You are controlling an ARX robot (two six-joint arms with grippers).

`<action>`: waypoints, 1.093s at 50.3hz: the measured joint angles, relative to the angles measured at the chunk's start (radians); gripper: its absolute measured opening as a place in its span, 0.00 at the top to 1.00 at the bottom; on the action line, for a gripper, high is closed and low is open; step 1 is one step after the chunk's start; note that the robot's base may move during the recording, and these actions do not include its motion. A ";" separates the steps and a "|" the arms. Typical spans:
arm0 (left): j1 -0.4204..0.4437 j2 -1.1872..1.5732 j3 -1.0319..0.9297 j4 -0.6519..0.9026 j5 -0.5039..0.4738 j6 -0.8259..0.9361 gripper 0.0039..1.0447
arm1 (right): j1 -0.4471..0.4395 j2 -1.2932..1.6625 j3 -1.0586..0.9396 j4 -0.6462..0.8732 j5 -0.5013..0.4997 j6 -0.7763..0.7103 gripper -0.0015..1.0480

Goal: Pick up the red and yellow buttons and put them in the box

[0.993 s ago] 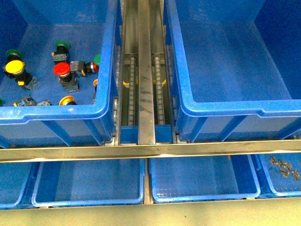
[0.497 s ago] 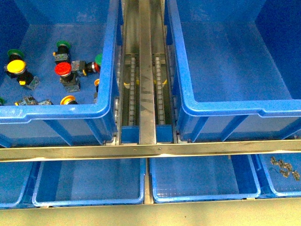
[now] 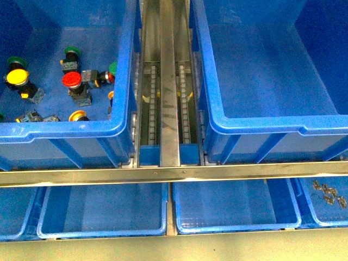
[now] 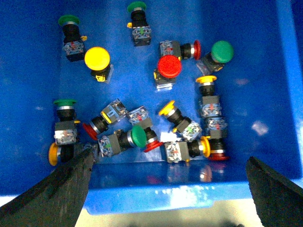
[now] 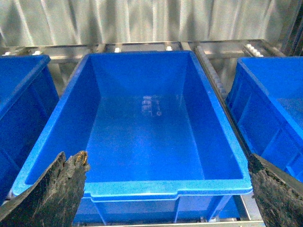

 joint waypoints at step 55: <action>0.000 0.806 0.647 -0.088 0.080 0.353 0.07 | 0.000 0.000 0.000 0.000 0.000 0.000 0.06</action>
